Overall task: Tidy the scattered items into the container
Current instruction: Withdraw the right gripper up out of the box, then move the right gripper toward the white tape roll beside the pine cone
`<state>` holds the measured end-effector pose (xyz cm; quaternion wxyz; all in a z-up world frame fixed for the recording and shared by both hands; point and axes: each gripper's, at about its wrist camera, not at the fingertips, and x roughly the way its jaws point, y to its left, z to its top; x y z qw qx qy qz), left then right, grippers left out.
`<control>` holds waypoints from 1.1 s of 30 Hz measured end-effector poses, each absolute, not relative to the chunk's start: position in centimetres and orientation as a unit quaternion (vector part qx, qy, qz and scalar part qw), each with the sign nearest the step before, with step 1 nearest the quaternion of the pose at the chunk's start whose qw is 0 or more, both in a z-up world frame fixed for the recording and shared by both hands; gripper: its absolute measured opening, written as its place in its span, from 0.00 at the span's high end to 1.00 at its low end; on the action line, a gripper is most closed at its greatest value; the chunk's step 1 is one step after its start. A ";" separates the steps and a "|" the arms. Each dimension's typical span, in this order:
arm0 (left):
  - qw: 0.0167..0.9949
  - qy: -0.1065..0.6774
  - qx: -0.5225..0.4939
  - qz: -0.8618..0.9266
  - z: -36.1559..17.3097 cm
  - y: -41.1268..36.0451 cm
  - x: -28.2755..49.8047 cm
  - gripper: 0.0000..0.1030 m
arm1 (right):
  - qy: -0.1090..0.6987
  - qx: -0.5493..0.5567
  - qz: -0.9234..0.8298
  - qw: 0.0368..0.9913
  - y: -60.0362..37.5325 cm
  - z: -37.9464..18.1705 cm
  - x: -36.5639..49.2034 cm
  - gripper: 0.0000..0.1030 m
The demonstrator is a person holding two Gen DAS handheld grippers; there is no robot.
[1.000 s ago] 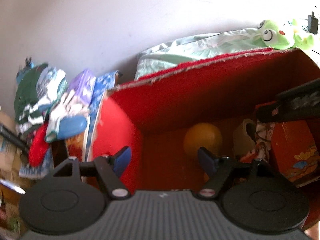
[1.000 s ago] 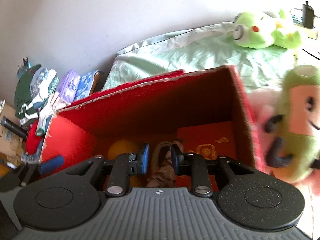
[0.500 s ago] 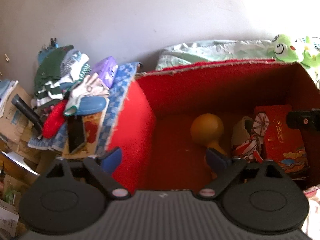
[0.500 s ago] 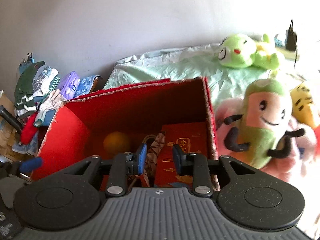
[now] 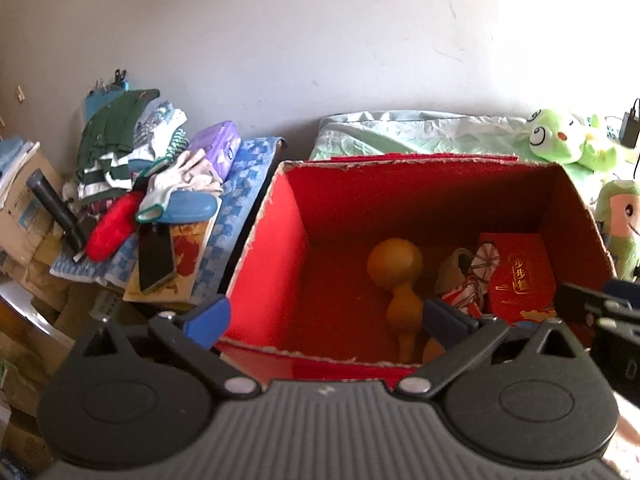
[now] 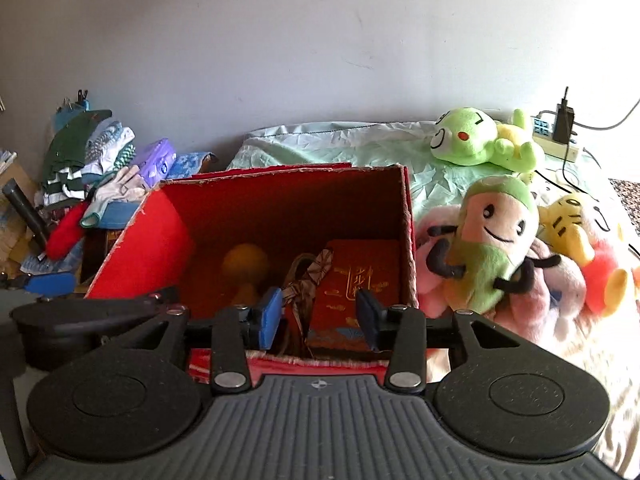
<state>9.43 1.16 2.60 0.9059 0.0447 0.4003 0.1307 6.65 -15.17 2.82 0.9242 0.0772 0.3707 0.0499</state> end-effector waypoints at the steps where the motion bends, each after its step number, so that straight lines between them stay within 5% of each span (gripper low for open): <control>1: 0.906 0.399 0.043 0.134 2.6 1.3 9.3 0.00 | 0.367 0.074 0.048 0.926 -15.1 2.8 6.3 0.57; 7: 0.906 0.397 0.035 0.143 2.8 1.4 7.6 0.00 | 0.356 0.062 0.048 0.931 -14.2 2.7 3.8 0.56; 12: 0.900 0.408 0.022 0.149 2.3 2.1 6.5 0.00 | 0.365 0.031 0.066 0.928 -12.4 2.3 2.5 0.40; 33: 0.874 0.458 0.006 0.162 -1.9 5.5 1.9 0.06 | 0.437 0.030 0.122 0.891 -10.1 -1.6 1.7 0.48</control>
